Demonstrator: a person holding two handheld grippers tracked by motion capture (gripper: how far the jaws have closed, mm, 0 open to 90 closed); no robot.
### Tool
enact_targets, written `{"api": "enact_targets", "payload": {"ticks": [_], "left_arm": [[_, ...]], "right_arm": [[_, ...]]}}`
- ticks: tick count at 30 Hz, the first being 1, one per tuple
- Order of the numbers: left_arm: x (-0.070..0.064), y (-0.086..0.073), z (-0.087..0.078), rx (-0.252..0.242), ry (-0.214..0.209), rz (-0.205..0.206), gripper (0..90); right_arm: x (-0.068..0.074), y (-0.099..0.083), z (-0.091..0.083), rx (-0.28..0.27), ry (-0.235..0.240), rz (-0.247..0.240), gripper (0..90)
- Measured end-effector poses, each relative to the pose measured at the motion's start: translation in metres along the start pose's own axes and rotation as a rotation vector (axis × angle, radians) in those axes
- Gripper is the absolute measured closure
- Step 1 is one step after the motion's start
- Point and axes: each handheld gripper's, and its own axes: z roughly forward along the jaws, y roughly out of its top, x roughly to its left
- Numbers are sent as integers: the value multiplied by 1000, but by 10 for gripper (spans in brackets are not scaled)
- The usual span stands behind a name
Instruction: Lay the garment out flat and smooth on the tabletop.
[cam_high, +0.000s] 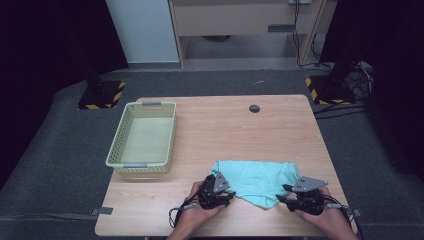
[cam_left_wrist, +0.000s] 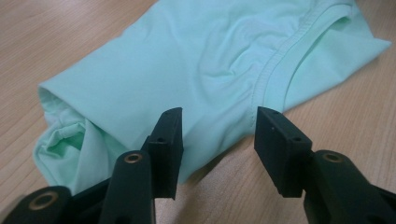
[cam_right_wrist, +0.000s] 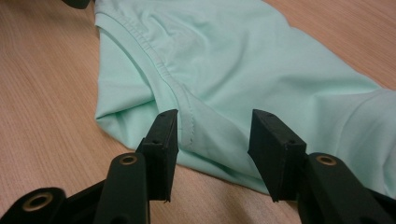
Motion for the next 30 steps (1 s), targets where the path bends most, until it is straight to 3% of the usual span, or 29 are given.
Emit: {"api": "enact_targets", "payload": {"ticks": [11,25,30], "left_arm": [[3,-1,5,31,-12,1,538],[3,1,2,71,-30,16,706],[4,3,-1,57,-25,17,743]], "right_arm": [[2,2,13,29,12,-44,483],[6,3,14,58,64,-32,786],[5,7,10,30,78,-4,824]]}}
